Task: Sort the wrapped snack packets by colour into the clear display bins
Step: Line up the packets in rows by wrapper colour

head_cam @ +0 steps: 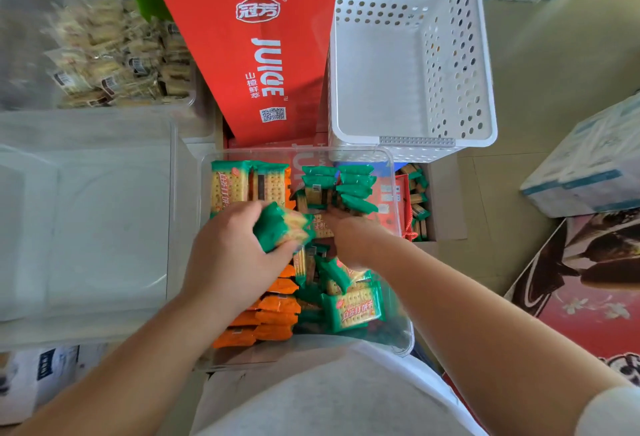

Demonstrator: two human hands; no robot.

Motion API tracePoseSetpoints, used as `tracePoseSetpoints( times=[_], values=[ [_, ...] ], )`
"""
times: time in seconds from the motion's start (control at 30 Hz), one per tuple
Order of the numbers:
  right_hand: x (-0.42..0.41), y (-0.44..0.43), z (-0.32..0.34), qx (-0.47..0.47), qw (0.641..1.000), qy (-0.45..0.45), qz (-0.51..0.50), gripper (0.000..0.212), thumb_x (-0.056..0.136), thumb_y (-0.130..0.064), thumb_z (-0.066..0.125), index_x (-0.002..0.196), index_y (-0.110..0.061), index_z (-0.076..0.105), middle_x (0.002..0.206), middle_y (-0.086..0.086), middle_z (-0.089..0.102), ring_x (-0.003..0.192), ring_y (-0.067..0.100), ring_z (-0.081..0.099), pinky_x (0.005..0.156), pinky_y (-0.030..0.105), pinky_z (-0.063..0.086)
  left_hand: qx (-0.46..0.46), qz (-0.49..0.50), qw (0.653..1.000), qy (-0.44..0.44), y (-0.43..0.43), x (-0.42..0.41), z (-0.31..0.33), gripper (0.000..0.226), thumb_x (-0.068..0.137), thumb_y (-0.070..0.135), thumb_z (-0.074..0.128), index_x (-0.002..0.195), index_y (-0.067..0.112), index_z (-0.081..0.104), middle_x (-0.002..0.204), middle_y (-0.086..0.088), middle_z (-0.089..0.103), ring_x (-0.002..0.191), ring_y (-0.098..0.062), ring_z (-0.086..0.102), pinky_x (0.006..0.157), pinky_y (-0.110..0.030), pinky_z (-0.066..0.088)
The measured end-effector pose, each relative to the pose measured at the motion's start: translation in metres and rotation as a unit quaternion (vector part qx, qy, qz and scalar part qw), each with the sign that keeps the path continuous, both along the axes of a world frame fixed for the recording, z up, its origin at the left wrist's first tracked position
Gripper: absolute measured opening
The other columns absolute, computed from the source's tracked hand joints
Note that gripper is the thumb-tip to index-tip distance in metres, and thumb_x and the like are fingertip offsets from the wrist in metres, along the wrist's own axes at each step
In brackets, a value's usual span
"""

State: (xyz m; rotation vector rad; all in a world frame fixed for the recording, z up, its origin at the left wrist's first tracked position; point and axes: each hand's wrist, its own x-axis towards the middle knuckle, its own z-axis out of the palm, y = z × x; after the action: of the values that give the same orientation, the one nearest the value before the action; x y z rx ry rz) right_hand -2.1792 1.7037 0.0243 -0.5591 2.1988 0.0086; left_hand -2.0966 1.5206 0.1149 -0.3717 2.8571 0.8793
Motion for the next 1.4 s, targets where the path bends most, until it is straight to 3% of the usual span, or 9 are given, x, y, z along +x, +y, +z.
tracePoseSetpoints(
  times=[0.1,0.17,0.43,0.63,0.9,1.03,1.2,1.3,1.4],
  values=[
    [0.003,-0.003,-0.006,0.055,0.998,-0.021,0.027,0.087,0.092,-0.012,0.053,0.16,-0.022,-0.002,0.168,-0.002,0.0,0.149,0.037,0.02,0.116,0.051,0.03,0.009,0.016,1.0,-0.002,-0.01,-0.004,0.005,0.052,0.074,0.036,0.085,0.117,0.013,0.066,0.104,0.002,0.067,0.088,-0.013,0.056,0.073,-0.026,0.047],
    [0.005,-0.005,-0.008,0.073,0.997,-0.016,0.033,0.087,0.095,-0.016,0.05,0.159,-0.021,-0.007,0.168,-0.002,-0.004,0.151,0.04,0.01,0.117,0.052,0.022,0.012,0.017,1.0,-0.009,-0.013,-0.005,0.002,0.053,0.075,0.036,0.084,0.12,0.014,0.065,0.106,0.003,0.067,0.09,-0.012,0.057,0.074,-0.025,0.046],
    [0.009,-0.003,-0.01,0.044,0.996,0.062,0.04,0.077,0.093,-0.017,0.053,0.158,-0.022,0.012,0.159,0.0,0.025,0.137,0.037,0.039,0.104,0.049,0.042,0.03,-0.023,0.999,0.006,-0.007,-0.016,-0.015,0.053,0.075,0.038,0.084,0.118,0.014,0.064,0.111,0.002,0.063,0.1,-0.016,0.057,0.083,-0.027,0.045],
    [0.011,0.0,-0.011,0.073,0.992,0.067,0.074,0.062,0.094,-0.022,0.049,0.154,-0.019,0.031,0.159,-0.001,0.018,0.131,0.035,0.039,0.095,0.048,0.045,0.028,-0.048,0.998,0.008,0.003,-0.034,-0.021,0.059,0.076,0.038,0.083,0.125,0.012,0.062,0.118,0.001,0.064,0.108,-0.018,0.057,0.089,-0.028,0.044],
    [0.005,0.0,-0.011,0.052,0.997,0.019,0.045,0.086,0.092,-0.015,0.055,0.159,-0.025,0.001,0.163,0.003,0.022,0.143,0.041,0.031,0.109,0.054,0.037,0.003,-0.038,0.999,0.01,-0.002,-0.035,-0.02,0.064,0.076,0.038,0.083,0.129,0.011,0.061,0.122,-0.002,0.064,0.11,-0.021,0.058,0.091,-0.035,0.05],
    [0.008,0.001,-0.014,0.075,0.993,0.042,0.078,0.082,0.093,-0.021,0.055,0.159,-0.023,0.005,0.161,0.003,0.017,0.14,0.044,0.029,0.107,0.052,0.038,0.008,-0.031,0.999,0.01,-0.002,-0.026,-0.021,0.06,0.076,0.039,0.083,0.125,0.013,0.062,0.117,0.0,0.064,0.105,-0.017,0.058,0.087,-0.028,0.048],
    [0.007,0.001,-0.013,0.038,0.996,0.063,0.057,0.075,0.091,-0.021,0.058,0.156,-0.025,0.019,0.151,0.005,0.03,0.13,0.037,0.044,0.101,0.05,0.047,0.025,-0.013,1.0,0.008,-0.003,-0.023,-0.021,0.057,0.076,0.039,0.084,0.122,0.015,0.061,0.114,0.003,0.062,0.099,-0.01,0.053,0.079,-0.024,0.044],
    [0.007,-0.001,-0.007,0.004,0.998,0.056,0.02,0.084,0.09,-0.014,0.061,0.157,-0.031,0.013,0.152,0.0,0.035,0.131,0.035,0.046,0.102,0.046,0.047,0.033,-0.003,0.999,0.01,-0.004,-0.022,-0.021,0.063,0.076,0.039,0.084,0.128,0.014,0.06,0.119,0.002,0.062,0.101,-0.008,0.051,0.082,-0.027,0.049],
    [0.005,-0.002,0.004,-0.003,0.996,0.085,0.029,0.075,0.09,-0.006,0.058,0.153,-0.029,0.023,0.137,0.002,0.056,0.112,0.031,0.061,0.084,0.043,0.056,0.036,-0.003,0.999,0.008,-0.005,-0.022,-0.021,0.064,0.076,0.04,0.084,0.129,0.015,0.059,0.12,0.002,0.062,0.101,-0.007,0.051,0.083,-0.029,0.052]
  ],
)
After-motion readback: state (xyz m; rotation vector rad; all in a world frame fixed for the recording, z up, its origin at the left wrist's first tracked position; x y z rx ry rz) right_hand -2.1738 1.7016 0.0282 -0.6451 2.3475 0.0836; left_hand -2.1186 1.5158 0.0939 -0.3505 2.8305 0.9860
